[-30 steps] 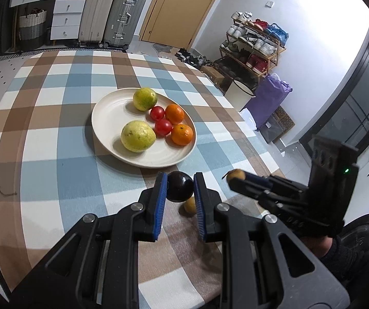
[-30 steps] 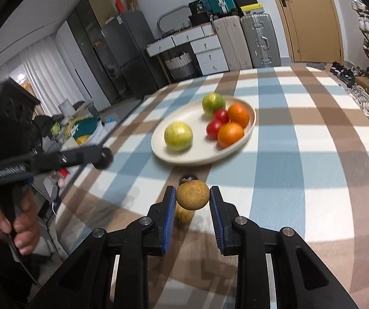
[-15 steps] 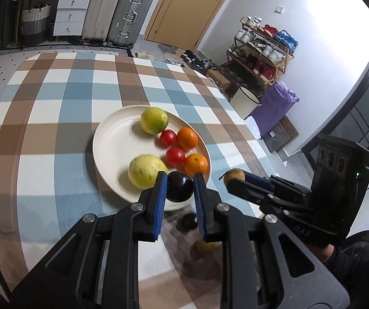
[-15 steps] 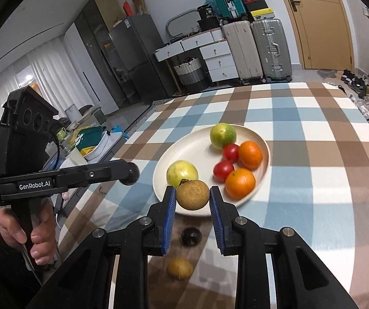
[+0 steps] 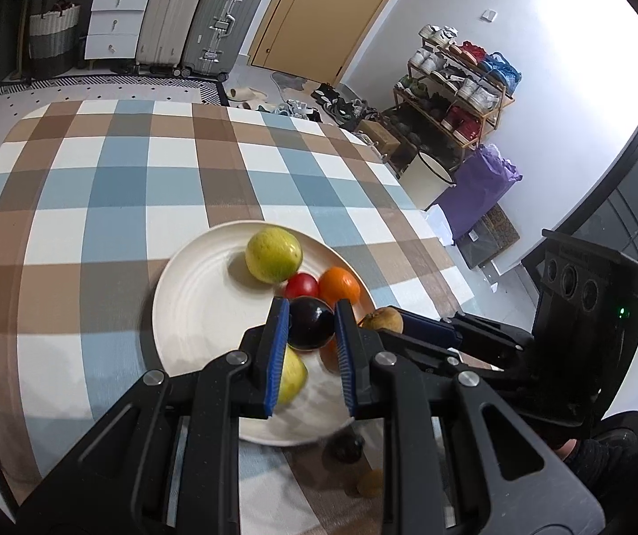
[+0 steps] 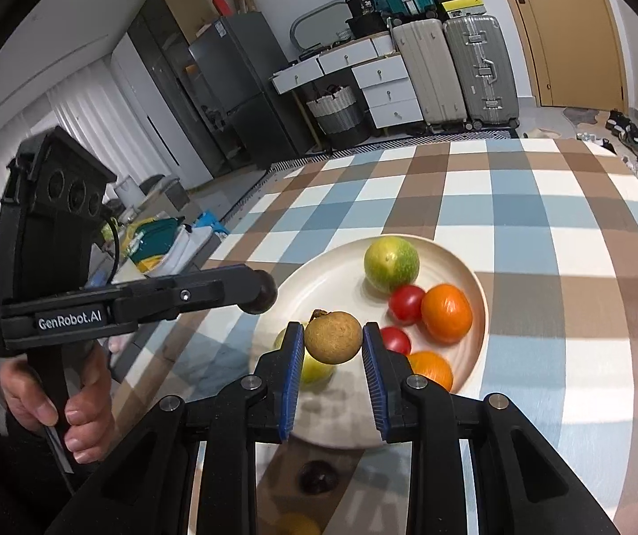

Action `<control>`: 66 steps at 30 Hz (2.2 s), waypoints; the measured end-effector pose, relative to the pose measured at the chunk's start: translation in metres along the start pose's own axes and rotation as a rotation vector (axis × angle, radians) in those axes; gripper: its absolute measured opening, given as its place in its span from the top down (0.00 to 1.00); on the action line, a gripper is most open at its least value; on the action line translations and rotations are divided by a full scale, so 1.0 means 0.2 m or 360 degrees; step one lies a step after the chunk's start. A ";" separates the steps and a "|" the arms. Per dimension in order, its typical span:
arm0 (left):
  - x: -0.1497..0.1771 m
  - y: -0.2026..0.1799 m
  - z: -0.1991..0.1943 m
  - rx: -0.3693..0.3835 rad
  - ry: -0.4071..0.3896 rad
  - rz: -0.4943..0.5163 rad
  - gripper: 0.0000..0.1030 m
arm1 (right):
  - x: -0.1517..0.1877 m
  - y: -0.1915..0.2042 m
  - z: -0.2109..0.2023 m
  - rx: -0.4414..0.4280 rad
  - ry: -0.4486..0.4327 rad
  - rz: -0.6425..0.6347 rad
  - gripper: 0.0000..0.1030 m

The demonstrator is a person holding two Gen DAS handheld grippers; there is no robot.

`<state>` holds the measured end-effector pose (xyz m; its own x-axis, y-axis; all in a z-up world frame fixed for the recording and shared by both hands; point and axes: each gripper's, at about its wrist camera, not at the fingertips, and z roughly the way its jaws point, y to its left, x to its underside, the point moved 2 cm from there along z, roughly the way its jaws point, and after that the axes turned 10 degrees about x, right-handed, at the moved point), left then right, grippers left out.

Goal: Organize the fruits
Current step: 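Carry the plum with left gripper while right gripper carries kiwi over plate, then release the plum from left gripper while right gripper releases kiwi onto plate, then withdraw both open grippers from the plate, then move both open grippers toward the two loose fruits on the cloth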

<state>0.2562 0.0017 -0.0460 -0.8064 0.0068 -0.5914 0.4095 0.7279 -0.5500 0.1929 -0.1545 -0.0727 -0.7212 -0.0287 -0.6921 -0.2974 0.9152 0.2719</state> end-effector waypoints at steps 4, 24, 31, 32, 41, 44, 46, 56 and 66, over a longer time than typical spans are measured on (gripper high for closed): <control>-0.06 0.06 0.05 0.0008 0.0014 -0.0035 0.82 | -0.04 -0.02 0.07 0.0003 0.0026 -0.0004 0.74; -0.15 0.25 0.31 0.0099 0.0144 -0.0184 0.82 | -0.09 -0.03 0.26 0.0074 0.0109 -0.0105 0.65; -0.14 0.20 0.25 0.0087 0.0093 -0.0167 0.82 | -0.09 -0.05 0.19 0.0080 0.0010 -0.0090 0.49; -0.14 0.20 0.24 0.0081 0.0089 -0.0162 0.82 | -0.09 -0.06 0.18 0.0082 0.0006 -0.0086 0.49; -0.06 0.06 0.09 0.0022 0.0036 -0.0077 0.82 | -0.06 -0.07 0.02 0.0101 -0.0078 -0.0047 0.42; -0.02 0.02 0.06 -0.0003 0.0029 -0.0053 0.82 | -0.04 -0.09 -0.04 0.0109 -0.0107 -0.0019 0.36; 0.01 -0.01 0.03 -0.0019 0.0026 -0.0039 0.82 | -0.03 -0.10 -0.08 0.0122 -0.0139 0.0009 0.34; 0.19 -0.16 -0.09 -0.0092 0.0001 0.0024 0.71 | 0.04 -0.08 -0.24 0.0135 -0.0241 0.0036 0.28; 0.38 -0.21 -0.15 -0.0291 -0.0070 -0.0011 0.29 | 0.13 -0.04 -0.36 0.0138 -0.0310 0.0029 0.13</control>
<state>0.1655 -0.0073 -0.0497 -0.7878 -0.0254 -0.6154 0.3166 0.8404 -0.4400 0.1310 -0.1916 -0.0453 -0.5887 0.0586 -0.8063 -0.2245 0.9463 0.2326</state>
